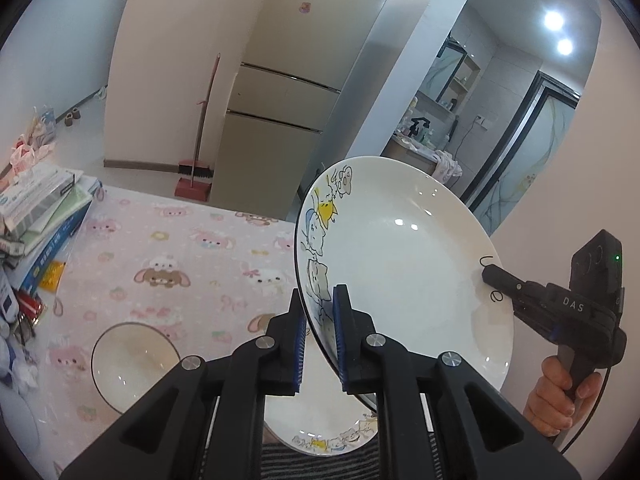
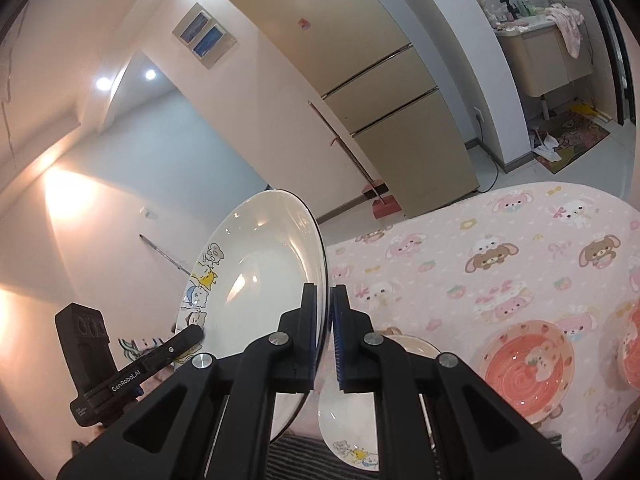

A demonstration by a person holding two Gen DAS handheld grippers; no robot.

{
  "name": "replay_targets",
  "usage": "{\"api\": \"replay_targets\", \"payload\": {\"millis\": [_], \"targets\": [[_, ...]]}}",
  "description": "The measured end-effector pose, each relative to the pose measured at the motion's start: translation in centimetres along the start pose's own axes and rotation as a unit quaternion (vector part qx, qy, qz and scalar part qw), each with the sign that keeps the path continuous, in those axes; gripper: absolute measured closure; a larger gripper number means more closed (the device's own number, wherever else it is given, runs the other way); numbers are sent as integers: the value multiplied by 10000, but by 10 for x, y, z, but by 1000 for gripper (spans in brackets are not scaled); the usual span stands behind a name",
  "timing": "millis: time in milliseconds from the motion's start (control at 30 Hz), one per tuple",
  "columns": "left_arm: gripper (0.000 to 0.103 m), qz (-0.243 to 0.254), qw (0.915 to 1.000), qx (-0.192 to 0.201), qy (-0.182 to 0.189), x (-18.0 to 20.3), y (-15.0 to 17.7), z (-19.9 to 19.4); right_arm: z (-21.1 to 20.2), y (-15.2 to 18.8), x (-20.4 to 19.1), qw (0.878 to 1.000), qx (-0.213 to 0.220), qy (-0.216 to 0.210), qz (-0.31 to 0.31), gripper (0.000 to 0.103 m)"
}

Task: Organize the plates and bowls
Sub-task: 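Lift the cartoon-rim plate with both grippers and carry it over the plate stack, then lower the held plate onto the white plate stack with both grippers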

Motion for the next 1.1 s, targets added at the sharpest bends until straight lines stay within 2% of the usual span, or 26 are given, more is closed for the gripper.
{"api": "replay_targets", "payload": {"millis": [233,333,367,467,700,900,1100], "targets": [[89,-235,9994,-259,18,-19,53,6,7,42,18,9992,-378,54,-71,95],[89,-169,9993,-329,-6,-23,70,15,9,56,29,9992,-389,93,-81,95],[89,-140,9993,-336,-34,-25,73,18,10,61,32,9992,-389,34,-47,92],[89,5,9994,-339,-97,-30,87,28,18,79,47,9985,-539,-75,-46,92],[89,-232,9962,-833,-91,-47,132,53,29,107,72,9981,-605,96,-26,92],[89,118,9957,-885,-254,-49,145,63,43,128,87,9955,-833,410,-179,91],[88,-49,9936,-1111,-194,-56,154,70,46,137,94,9930,-1012,586,-173,91]]}}
Point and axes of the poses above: each gripper's, at about its wrist camera, not at the fingertips, and z roughly the way its jaws point, x to its right, y to its underside, the point moved 9 cm from there along z, roughly the way its jaws point, and after that the axes turned 14 degrees about x, right-handed, at the moved point
